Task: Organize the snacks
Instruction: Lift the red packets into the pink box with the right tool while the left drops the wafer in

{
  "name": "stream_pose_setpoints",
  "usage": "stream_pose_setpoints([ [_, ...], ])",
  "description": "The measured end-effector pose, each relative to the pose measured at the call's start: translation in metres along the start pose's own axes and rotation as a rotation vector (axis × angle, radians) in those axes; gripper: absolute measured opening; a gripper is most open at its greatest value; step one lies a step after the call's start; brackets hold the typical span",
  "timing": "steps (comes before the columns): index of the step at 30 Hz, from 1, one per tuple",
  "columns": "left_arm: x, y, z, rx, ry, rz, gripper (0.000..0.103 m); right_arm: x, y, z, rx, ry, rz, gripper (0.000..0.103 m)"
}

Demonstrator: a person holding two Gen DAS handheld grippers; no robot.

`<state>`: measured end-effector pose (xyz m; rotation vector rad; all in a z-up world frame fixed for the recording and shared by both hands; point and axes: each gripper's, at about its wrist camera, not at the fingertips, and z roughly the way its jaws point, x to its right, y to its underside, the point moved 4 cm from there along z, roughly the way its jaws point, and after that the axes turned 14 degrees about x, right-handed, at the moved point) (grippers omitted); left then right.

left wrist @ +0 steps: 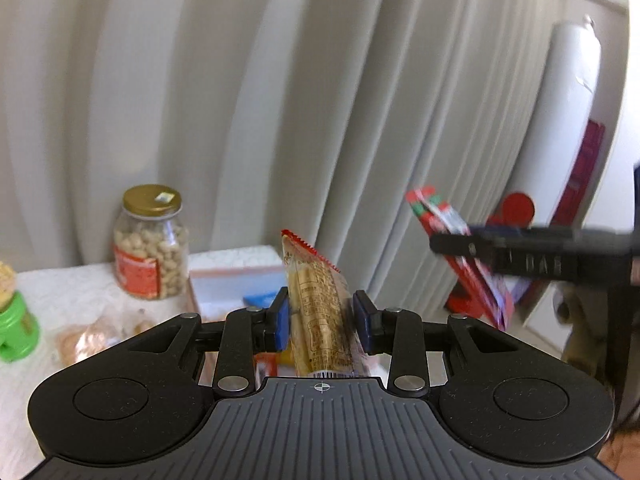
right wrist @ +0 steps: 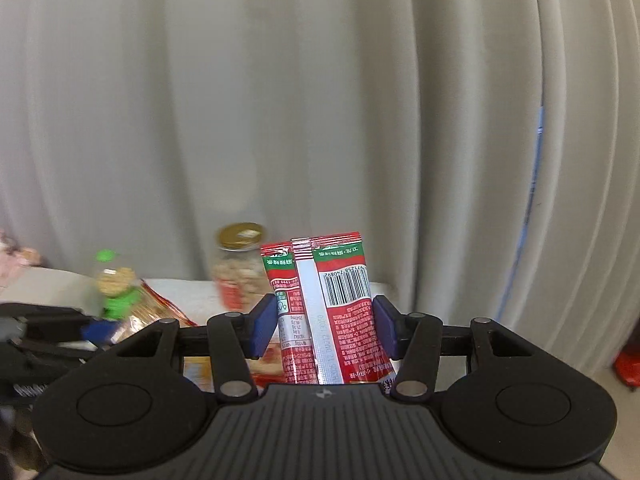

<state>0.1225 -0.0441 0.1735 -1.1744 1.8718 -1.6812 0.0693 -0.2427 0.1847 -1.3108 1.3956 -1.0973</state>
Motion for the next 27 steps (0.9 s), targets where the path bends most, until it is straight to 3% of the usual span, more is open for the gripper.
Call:
stream_pose_setpoints([
  [3,-0.016,-0.006,0.040,0.001,0.007,-0.036,0.037,0.007,0.000,0.030,-0.040,0.003,0.011,0.052],
  [7,-0.050,0.012,0.102,-0.011,0.062,-0.224,0.039,0.013,0.006,0.088,-0.091,0.002,0.032,0.052],
  [9,-0.070,0.040,0.136,-0.098,0.018,-0.276,0.040,0.013,0.015,0.122,-0.115,0.001,0.052,0.056],
  [11,-0.086,0.059,0.144,-0.146,-0.016,-0.281,0.040,0.015,0.032,0.159,-0.202,-0.021,0.117,0.069],
  [13,-0.100,0.061,0.135,-0.118,-0.025,-0.263,0.040,0.015,0.048,0.185,-0.263,-0.026,0.149,0.069],
  [18,-0.146,0.070,0.093,-0.092,-0.139,-0.346,0.040,-0.001,0.079,0.200,-0.281,0.016,0.053,0.069],
  [21,-0.166,0.075,0.060,-0.014,-0.199,-0.323,0.040,-0.015,0.093,0.198,-0.316,-0.002,0.026,0.069],
  [23,-0.176,0.081,0.037,0.018,-0.282,-0.282,0.040,-0.034,0.097,0.192,-0.315,-0.013,-0.023,0.069],
  [25,-0.185,0.089,0.024,-0.005,-0.383,-0.240,0.040,-0.060,0.097,0.183,-0.315,-0.056,-0.054,0.069],
  [27,-0.196,0.104,0.016,-0.041,-0.435,-0.226,0.040,-0.087,0.097,0.178,-0.330,-0.121,-0.060,0.069],
])
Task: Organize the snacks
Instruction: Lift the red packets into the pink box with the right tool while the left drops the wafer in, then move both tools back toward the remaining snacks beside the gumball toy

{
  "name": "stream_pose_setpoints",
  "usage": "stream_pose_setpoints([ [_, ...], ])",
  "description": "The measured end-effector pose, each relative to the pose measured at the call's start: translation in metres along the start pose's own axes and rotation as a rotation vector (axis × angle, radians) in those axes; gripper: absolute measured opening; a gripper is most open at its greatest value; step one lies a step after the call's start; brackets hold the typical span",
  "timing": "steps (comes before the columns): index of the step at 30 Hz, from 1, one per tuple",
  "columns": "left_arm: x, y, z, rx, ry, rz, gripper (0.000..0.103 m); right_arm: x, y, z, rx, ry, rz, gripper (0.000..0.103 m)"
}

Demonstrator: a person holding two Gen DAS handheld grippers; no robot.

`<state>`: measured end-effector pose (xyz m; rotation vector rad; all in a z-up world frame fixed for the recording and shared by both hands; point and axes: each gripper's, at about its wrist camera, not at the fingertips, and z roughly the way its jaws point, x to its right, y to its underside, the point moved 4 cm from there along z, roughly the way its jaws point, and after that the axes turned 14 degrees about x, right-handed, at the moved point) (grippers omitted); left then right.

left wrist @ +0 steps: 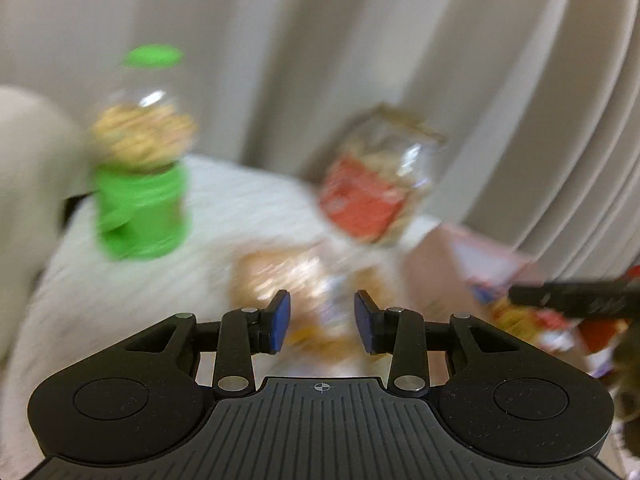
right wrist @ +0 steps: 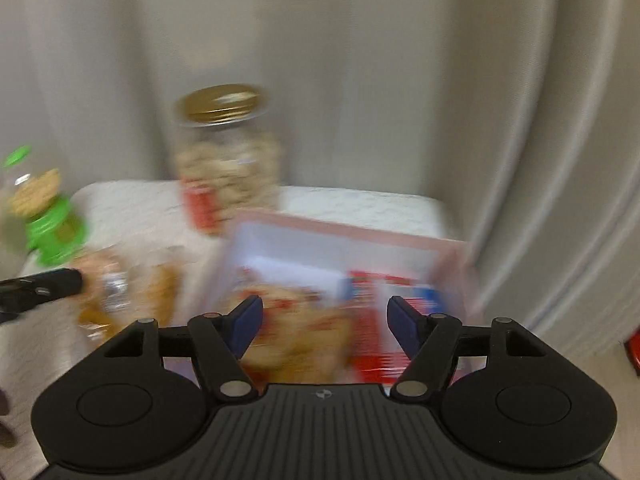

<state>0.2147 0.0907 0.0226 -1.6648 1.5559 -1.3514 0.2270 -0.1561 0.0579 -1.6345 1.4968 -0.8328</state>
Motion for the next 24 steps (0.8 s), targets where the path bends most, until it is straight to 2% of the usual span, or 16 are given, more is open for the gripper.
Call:
stream_pose_setpoints([
  [4,-0.019,0.017,-0.014,-0.052,0.009,0.001,0.040,-0.061,-0.002,0.012,-0.079,-0.138,-0.007,0.069],
  [6,-0.026,0.024,-0.020,-0.078,0.026,-0.009,0.040,-0.087,0.001,0.025,-0.119,-0.163,-0.025,0.070],
  [10,-0.038,0.032,-0.038,-0.098,0.008,-0.018,0.040,-0.127,0.015,0.060,-0.181,-0.137,-0.092,0.070],
  [14,-0.052,0.035,-0.053,-0.098,0.015,-0.056,0.040,-0.151,0.023,0.082,-0.183,-0.066,-0.193,0.069],
  [17,-0.060,0.040,-0.056,-0.107,0.019,-0.081,0.039,-0.153,0.020,0.091,-0.203,-0.036,-0.172,0.069],
  [21,-0.065,0.041,-0.060,-0.101,0.036,-0.114,0.037,-0.152,0.018,0.085,-0.241,-0.050,-0.117,0.068],
  [24,-0.067,0.040,-0.062,-0.096,0.041,-0.125,0.037,-0.168,0.021,0.069,-0.254,-0.123,-0.123,0.068],
])
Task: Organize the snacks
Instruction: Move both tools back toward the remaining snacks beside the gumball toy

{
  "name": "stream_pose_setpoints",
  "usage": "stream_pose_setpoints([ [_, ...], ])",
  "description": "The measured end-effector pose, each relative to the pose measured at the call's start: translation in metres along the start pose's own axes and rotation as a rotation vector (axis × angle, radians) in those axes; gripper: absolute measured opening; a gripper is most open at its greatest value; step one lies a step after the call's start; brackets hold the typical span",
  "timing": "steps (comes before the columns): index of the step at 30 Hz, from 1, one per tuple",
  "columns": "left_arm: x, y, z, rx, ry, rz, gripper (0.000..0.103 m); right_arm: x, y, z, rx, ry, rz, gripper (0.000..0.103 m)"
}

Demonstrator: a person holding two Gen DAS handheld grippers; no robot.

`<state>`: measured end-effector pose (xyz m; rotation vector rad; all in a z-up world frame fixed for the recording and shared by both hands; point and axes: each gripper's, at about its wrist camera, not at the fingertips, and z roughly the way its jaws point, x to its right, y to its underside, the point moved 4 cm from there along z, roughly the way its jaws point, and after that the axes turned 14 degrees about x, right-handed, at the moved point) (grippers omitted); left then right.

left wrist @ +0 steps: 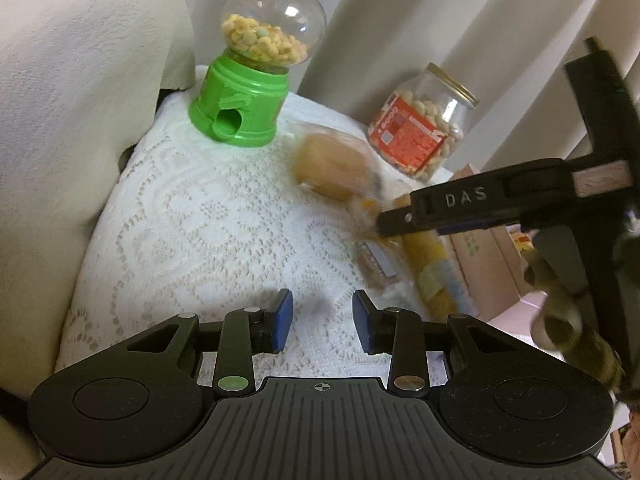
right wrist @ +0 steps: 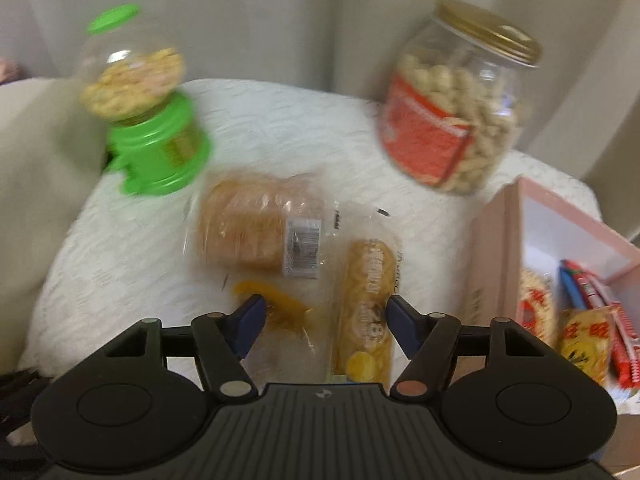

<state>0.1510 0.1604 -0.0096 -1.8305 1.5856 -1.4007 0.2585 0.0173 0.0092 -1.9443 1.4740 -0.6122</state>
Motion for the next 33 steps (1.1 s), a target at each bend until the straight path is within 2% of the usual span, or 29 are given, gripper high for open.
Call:
stream_pose_setpoints([
  [3,0.000,0.000,-0.001,0.000,-0.001,0.002,0.037,-0.021,0.002,-0.011,-0.004,-0.071,-0.012,0.068],
  [5,0.000,0.001,-0.002,-0.002,-0.001,0.005,0.037,-0.034,0.002,-0.016,0.001,-0.093,-0.040,0.065],
  [9,-0.001,0.002,-0.004,-0.003,-0.006,0.008,0.037,-0.040,-0.004,-0.021,0.059,-0.055,-0.075,0.065],
  [12,-0.001,0.002,-0.004,-0.003,-0.007,0.008,0.037,-0.035,-0.008,-0.012,0.039,-0.068,-0.041,0.063],
  [17,0.000,0.003,-0.005,-0.003,-0.011,0.013,0.037,-0.031,-0.003,0.012,0.001,-0.053,-0.025,0.045],
  [20,0.000,0.003,-0.005,-0.002,-0.012,0.020,0.037,-0.033,0.001,0.012,0.011,-0.045,-0.043,0.041],
  [22,0.000,0.004,-0.004,-0.003,-0.015,0.023,0.037,-0.033,0.003,0.003,0.007,-0.074,-0.027,0.040],
  [26,0.001,0.004,-0.004,-0.005,-0.024,0.034,0.037,-0.034,0.012,-0.021,-0.014,-0.186,0.025,0.040],
  [30,0.005,0.004,-0.007,-0.011,-0.029,0.047,0.037,-0.035,0.023,-0.042,0.001,-0.198,0.017,0.040],
  [33,0.011,0.005,-0.009,-0.013,-0.021,0.071,0.037,-0.028,0.028,-0.055,0.023,-0.185,0.043,0.046],
])
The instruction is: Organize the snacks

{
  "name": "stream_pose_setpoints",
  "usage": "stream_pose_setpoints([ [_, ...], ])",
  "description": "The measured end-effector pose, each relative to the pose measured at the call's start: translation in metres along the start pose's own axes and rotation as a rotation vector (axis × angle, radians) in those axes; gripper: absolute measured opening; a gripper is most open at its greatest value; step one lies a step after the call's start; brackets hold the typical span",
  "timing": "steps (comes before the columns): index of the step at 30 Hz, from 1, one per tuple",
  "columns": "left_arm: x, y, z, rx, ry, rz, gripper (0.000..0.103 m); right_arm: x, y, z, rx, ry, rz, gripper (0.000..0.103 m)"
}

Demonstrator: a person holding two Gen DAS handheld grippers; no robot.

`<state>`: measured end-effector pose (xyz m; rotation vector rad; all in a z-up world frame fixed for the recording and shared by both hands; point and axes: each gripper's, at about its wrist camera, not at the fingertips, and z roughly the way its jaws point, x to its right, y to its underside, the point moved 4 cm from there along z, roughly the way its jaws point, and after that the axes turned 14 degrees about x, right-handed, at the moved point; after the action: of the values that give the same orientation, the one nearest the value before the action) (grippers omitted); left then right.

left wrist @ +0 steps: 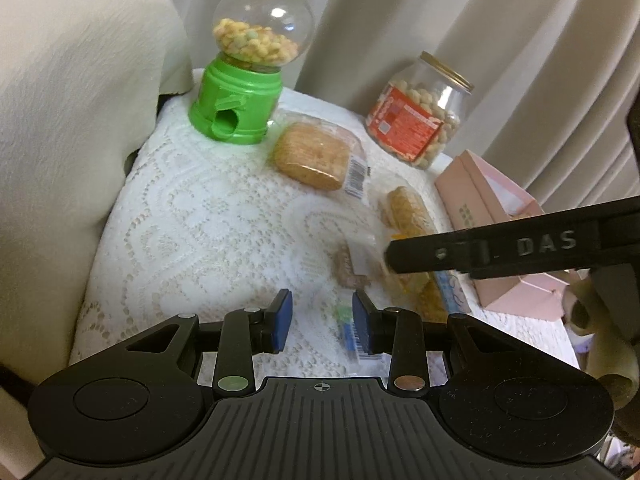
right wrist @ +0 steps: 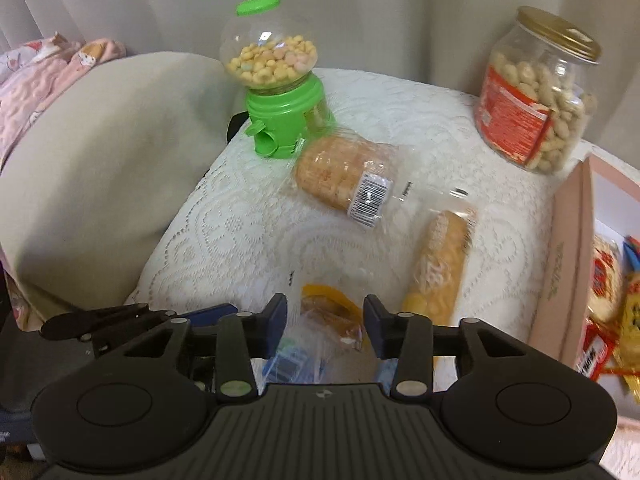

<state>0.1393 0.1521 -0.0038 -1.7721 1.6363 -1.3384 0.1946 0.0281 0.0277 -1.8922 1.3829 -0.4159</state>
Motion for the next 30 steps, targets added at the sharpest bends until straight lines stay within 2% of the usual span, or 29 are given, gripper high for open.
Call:
stream_pose_setpoints([
  [3,0.011,0.000,0.003,-0.007,0.020,0.047,0.037,0.006,0.007,-0.025,0.069,0.045,-0.014,0.050],
  [5,0.021,0.000,0.012,-0.016,0.021,0.081,0.037,0.012,0.012,-0.038,0.105,0.078,-0.036,0.058],
  [7,0.030,0.000,0.024,-0.026,0.012,0.122,0.037,0.019,0.019,-0.049,0.131,0.114,-0.054,0.061],
  [10,0.042,0.002,0.044,-0.034,-0.014,0.192,0.037,0.028,0.027,-0.063,0.161,0.172,-0.090,0.062],
  [13,0.048,0.003,0.051,-0.015,0.001,0.235,0.037,0.035,0.031,-0.073,0.184,0.178,-0.078,0.065],
  [14,0.047,0.003,0.050,-0.015,0.018,0.231,0.036,0.037,0.032,-0.076,0.190,0.176,-0.070,0.066],
  [16,0.041,0.005,0.044,-0.017,0.043,0.205,0.020,0.039,0.036,-0.079,0.204,0.180,-0.069,0.067],
  [17,0.038,0.007,0.039,-0.016,0.047,0.196,0.018,0.038,0.037,-0.079,0.211,0.183,-0.074,0.068],
  [22,0.017,0.020,0.005,-0.008,0.041,0.198,0.015,0.028,0.048,-0.069,0.203,0.159,-0.088,0.070],
  [24,0.007,0.019,-0.007,-0.005,0.009,0.175,0.015,0.022,0.047,-0.060,0.193,0.141,-0.077,0.070],
  [30,-0.014,-0.001,-0.024,0.063,0.016,0.031,0.017,-0.005,0.042,-0.029,0.172,0.038,-0.067,0.070],
])
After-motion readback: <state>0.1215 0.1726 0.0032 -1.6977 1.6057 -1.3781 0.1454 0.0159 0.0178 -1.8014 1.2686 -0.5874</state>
